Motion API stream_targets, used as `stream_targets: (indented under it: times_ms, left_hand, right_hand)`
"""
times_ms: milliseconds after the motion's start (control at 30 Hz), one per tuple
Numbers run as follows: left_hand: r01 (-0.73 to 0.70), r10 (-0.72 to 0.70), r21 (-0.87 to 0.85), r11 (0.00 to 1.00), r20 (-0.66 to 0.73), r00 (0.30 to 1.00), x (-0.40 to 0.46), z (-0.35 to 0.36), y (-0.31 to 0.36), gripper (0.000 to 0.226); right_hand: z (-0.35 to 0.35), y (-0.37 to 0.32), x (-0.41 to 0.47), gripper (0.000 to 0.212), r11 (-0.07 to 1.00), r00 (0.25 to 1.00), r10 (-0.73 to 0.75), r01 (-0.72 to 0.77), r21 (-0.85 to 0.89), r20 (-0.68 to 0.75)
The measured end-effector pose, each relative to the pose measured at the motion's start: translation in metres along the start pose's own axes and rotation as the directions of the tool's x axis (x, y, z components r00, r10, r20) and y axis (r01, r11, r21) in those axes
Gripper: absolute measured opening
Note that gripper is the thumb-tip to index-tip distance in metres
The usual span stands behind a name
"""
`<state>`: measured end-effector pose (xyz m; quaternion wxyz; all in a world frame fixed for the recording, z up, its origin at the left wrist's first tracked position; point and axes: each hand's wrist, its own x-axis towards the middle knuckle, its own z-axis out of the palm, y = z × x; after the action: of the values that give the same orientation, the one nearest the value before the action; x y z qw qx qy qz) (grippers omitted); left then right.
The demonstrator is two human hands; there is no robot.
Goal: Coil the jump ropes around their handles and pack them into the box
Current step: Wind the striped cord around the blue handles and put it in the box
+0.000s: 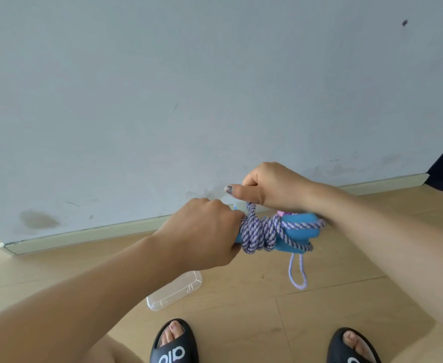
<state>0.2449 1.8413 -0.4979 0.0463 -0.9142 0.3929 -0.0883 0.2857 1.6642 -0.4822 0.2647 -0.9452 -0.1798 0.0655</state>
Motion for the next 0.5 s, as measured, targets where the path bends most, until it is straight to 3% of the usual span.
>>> stream_targets:
  times_ms: [67,133,200,300,400,433,500]
  left_hand:
    - [-0.031,0.008,-0.159,0.987,-0.145,0.989,-0.002,-0.006,-0.004,0.024]
    - [0.049,-0.125,-0.323,0.945,-0.217,0.968,-0.003,-0.010,-0.012,0.037]
    - [0.178,-0.271,-0.447,0.877,-0.153,0.950,-0.001,-0.011,-0.023,0.040]
    - [0.364,-0.437,-0.476,0.801,-0.049,0.898,0.003,-0.006,-0.041,0.044]
    - [0.560,-0.611,-0.569,0.602,0.124,0.782,0.007,0.003,-0.061,0.037]
    - [0.607,-0.632,-0.543,0.581,0.169,0.756,0.007,0.006,-0.066,0.035]
    - [0.630,-0.601,-0.394,0.669,0.211,0.771,0.004,0.016,-0.074,0.032]
  right_hand:
    - [0.003,0.010,-0.009,0.057,0.976,0.994,0.095,-0.105,0.191,0.059]
    - [0.014,0.019,-0.019,0.044,0.935,0.961,0.241,-0.268,0.231,0.139]
    - [0.030,0.021,-0.017,0.040,0.918,0.955,0.267,-0.294,0.268,0.131]
    - [0.041,0.011,-0.010,0.046,0.872,0.964,0.256,-0.262,0.414,0.071]
    - [0.037,0.002,-0.029,0.057,0.938,0.975,0.220,-0.220,0.267,0.029]
    - [0.034,-0.005,-0.037,0.057,0.965,0.983,0.182,-0.180,0.192,0.005]
    - [0.030,-0.019,-0.048,0.057,0.998,0.996,0.062,-0.064,-0.017,-0.059]
